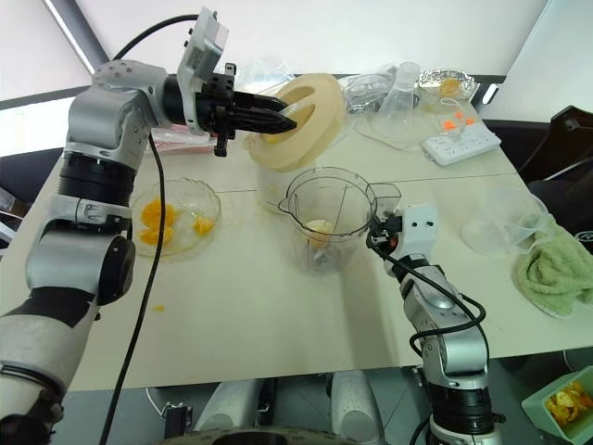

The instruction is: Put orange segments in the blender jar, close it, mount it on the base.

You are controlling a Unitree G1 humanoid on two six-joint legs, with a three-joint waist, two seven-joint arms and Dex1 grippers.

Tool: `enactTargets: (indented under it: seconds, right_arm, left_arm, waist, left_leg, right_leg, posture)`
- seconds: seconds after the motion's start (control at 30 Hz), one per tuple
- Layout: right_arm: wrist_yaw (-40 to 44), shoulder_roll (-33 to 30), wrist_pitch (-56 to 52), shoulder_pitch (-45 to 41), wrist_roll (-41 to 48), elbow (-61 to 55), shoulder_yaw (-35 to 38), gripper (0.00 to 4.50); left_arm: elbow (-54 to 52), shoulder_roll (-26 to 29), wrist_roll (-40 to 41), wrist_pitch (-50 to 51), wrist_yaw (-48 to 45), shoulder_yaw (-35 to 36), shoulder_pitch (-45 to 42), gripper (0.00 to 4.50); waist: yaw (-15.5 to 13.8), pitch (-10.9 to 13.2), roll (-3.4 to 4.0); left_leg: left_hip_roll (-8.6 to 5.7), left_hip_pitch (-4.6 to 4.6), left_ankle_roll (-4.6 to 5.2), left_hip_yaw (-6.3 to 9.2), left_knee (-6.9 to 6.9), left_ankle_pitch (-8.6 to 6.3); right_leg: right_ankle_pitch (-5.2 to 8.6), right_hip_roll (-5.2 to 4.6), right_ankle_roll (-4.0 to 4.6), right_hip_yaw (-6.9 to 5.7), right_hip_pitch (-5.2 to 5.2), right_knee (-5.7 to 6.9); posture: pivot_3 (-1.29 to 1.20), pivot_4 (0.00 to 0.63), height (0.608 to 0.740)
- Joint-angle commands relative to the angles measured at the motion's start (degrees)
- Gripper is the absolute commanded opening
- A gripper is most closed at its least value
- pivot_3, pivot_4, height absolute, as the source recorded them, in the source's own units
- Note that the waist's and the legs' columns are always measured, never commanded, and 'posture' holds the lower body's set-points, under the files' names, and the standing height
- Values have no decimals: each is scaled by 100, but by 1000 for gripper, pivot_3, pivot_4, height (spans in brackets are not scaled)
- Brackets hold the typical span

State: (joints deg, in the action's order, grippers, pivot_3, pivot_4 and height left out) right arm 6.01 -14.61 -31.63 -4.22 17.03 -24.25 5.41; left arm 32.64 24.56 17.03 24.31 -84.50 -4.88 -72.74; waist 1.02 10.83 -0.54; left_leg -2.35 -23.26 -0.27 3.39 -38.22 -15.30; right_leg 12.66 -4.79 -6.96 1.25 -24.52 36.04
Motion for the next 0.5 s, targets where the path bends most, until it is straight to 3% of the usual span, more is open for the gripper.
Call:
enactTargets:
  seconds: [0.03,0.3,0.5]
  right_arm:
    - [15,4,111,-67,-108,-357,-69,801]
    - [69,67,151,-80,-266,-265,-123,801]
    - [101,134,134,-3,-310,-380,-170,801]
  left_arm:
    - [-274,-73,178,-8,-189,-27,-93,286]
    - [-881,-371,-95,-109,-393,-757,637,286]
    - [-576,-553,-457,-662,-392,-1151,824,286]
  waist:
    - [-1,0,0]
    - [-6,-3,4]
    - [-17,-6,3]
  left_leg:
    - [0,-2,0,0,0,0]
    - [1,1,0,-1,0,0]
    - [2,12,0,-1,0,0]
  right_leg:
    - [0,0,0,0,-1,0]
    - [0,0,0,3,0,2]
    - [0,1,1,3,12,0]
  posture:
    - [0,150,740]
    - [0,150,740]
    - [0,150,740]
